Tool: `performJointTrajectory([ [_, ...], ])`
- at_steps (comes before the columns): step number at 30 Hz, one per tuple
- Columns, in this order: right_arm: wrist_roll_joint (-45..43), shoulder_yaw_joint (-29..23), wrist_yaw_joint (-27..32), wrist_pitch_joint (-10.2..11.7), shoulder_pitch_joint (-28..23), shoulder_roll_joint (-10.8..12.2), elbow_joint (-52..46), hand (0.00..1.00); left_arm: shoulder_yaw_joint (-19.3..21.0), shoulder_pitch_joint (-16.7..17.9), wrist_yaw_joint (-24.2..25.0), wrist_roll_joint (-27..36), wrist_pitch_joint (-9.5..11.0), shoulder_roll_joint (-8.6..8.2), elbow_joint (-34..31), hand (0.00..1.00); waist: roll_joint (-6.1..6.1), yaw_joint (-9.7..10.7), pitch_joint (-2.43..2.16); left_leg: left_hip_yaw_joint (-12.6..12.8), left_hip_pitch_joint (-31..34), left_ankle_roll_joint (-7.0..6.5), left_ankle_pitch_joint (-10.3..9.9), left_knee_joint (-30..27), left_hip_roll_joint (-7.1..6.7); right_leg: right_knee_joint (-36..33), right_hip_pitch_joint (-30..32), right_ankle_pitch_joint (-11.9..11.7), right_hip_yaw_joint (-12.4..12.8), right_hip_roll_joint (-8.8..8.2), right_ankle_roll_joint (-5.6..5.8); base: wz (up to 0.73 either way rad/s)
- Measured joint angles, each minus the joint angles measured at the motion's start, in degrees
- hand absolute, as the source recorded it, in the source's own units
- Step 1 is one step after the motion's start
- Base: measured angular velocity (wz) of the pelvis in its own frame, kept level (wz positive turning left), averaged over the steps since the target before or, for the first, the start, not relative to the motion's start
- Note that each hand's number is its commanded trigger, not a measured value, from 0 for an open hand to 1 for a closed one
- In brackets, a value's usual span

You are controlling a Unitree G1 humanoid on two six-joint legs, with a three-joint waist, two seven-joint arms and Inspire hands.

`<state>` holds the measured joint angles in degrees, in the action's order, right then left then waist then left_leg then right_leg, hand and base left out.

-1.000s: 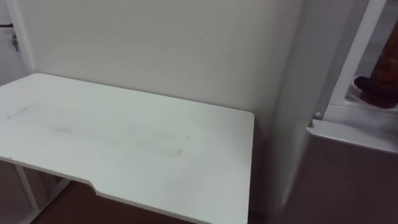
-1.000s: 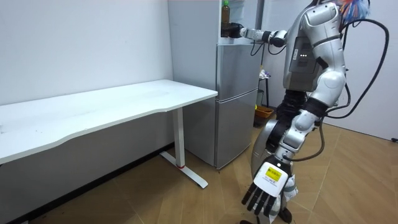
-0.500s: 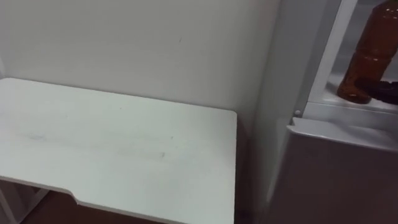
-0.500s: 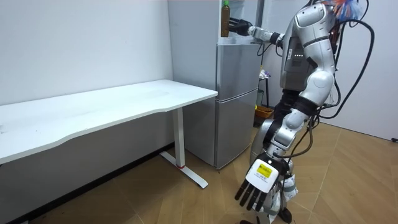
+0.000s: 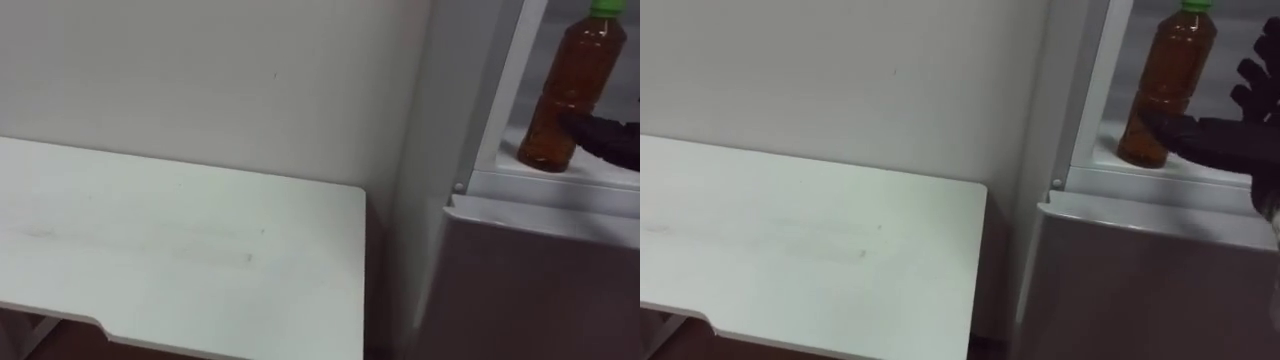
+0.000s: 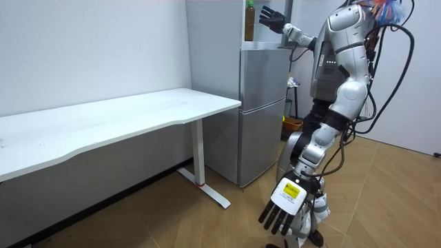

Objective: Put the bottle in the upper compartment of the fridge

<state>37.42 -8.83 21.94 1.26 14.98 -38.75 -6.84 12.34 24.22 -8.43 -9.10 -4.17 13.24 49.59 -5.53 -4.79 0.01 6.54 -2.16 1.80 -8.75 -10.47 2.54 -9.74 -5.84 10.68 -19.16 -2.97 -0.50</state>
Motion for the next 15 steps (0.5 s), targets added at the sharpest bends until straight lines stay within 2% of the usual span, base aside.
performJointTrajectory([
  [2,-1.3,-0.5,1.0,0.2,-1.9,1.0,-1.7,0.0,-0.1,0.0,-0.2,0.6,0.0,-0.45,0.1,0.0,0.36,0.0,0.05,0.6,0.0,-0.05,-0.1,0.1,0.07,0.0,0.4,0.0,0.5,-0.03,0.01,-0.16],
  [5,-1.5,-1.5,2.4,0.3,-4.0,2.6,-4.3,0.0,-0.1,-0.2,-0.3,0.8,0.4,-1.11,0.6,0.0,1.18,0.3,-0.12,1.6,-0.1,-0.16,-0.1,0.3,0.15,-0.1,1.0,-0.1,1.6,-0.04,0.13,-0.18],
  [7,-1.5,-2.6,3.2,1.7,-5.8,5.9,-7.4,0.0,-0.3,0.0,-1.1,1.1,0.8,-1.41,1.4,0.0,1.78,0.6,-0.26,2.5,-1.0,-0.17,-0.1,0.9,0.18,-0.1,0.9,-0.1,2.2,-0.02,0.17,-0.19],
  [9,-1.3,-2.7,2.8,3.0,-7.8,7.7,-9.3,0.0,-0.4,-0.1,-1.1,1.1,1.5,-1.48,2.3,0.0,2.2,1.4,-0.24,2.8,-1.2,-0.18,-0.1,1.2,0.16,-0.2,0.8,-0.1,2.7,0.02,0.22,-0.1],
  [11,-0.2,-3.1,2.0,3.2,-9.8,9.1,-10.7,0.0,-0.4,0.0,-1.1,1.1,2.0,-1.58,2.9,0.0,2.42,1.9,-0.22,2.9,-1.2,-0.16,-0.2,1.2,0.16,-0.1,0.8,-0.2,3.1,0.11,0.27,-0.07],
  [15,11.7,-3.9,-1.7,4.5,-13.3,11.3,-13.1,0.0,-0.3,-0.5,-1.4,0.5,2.4,-2.43,3.0,0.0,3.13,2.7,-0.19,3.9,-1.5,-0.11,-0.7,1.1,0.41,0.1,1.1,-0.2,4.1,0.24,0.28,-0.13],
])
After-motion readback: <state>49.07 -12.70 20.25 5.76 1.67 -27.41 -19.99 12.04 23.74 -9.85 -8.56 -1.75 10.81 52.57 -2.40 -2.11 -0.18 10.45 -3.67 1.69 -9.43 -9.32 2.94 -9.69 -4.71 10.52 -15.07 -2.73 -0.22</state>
